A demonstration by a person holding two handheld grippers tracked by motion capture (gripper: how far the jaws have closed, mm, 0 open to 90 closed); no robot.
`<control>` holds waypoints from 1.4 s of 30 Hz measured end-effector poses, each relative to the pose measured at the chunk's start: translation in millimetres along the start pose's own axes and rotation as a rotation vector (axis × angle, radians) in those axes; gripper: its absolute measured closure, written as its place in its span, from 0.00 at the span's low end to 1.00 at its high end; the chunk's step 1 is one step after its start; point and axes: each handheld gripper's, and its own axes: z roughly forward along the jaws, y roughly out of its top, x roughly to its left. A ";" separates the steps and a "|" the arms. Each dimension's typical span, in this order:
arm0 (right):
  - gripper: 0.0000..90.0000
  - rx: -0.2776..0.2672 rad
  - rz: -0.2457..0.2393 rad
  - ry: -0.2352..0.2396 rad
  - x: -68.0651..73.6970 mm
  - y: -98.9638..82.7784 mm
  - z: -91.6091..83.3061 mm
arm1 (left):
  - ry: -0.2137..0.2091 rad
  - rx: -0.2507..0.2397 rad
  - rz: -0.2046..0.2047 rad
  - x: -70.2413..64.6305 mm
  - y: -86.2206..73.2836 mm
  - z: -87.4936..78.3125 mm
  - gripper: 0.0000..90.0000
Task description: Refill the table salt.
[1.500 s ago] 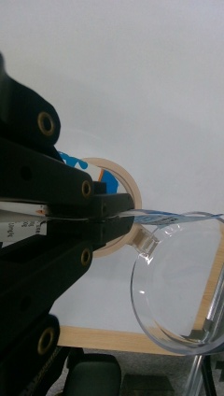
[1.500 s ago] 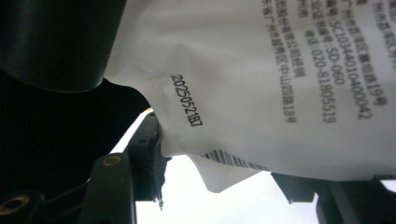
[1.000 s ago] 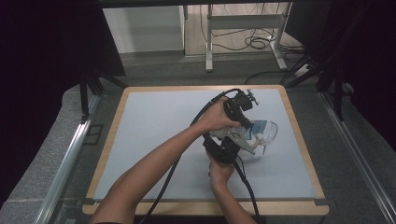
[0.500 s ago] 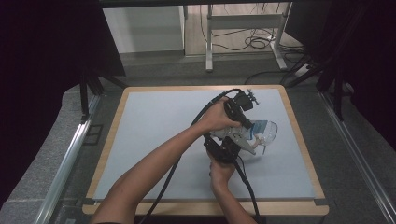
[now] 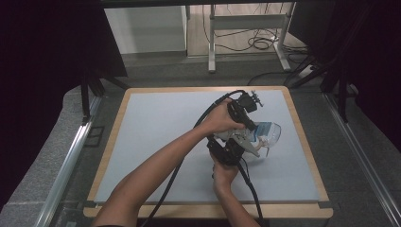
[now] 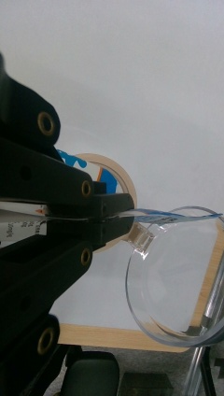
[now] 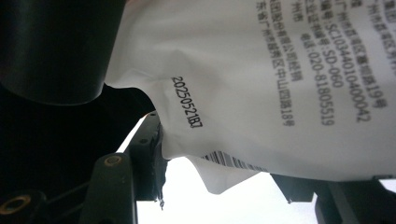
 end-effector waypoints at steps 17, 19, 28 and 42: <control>0.50 -0.007 0.008 -0.004 -0.1 2.4 -0.8 | -0.002 0.003 0.005 -0.6 2.1 0.2 1.00; 0.50 -0.005 0.007 -0.004 -0.4 2.7 -0.9 | 0.000 0.004 0.004 -0.5 2.2 0.5 1.00; 0.50 -0.007 0.002 -0.005 -1.4 3.5 -0.6 | -0.001 0.004 0.004 -0.7 2.4 1.2 1.00; 0.51 -0.009 0.004 -0.009 -0.5 1.9 0.5 | -0.002 0.002 0.005 0.5 0.3 1.7 1.00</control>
